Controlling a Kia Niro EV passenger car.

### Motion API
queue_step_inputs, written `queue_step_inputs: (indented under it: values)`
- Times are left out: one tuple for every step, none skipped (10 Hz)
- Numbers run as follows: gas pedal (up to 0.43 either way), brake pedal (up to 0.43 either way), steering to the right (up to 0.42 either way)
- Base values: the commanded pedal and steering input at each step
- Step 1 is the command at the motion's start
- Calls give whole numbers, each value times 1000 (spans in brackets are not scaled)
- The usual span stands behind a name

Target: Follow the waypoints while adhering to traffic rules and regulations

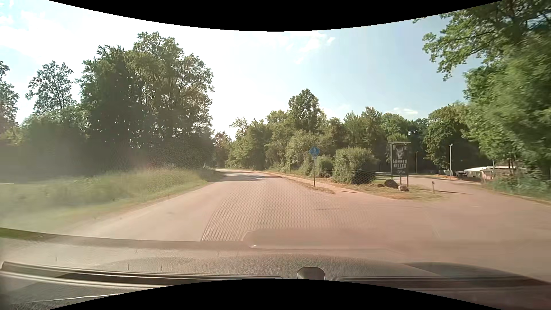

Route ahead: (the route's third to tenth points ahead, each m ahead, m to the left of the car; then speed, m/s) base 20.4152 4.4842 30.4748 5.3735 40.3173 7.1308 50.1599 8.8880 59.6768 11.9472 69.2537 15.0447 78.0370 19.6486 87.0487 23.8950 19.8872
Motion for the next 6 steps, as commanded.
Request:
queue_step_inputs:
  values:
    - [0,6,-24]
    - [0,6,-25]
    - [0,6,-28]
    - [28,6,-30]
    - [39,6,-30]
    - [59,6,-30]
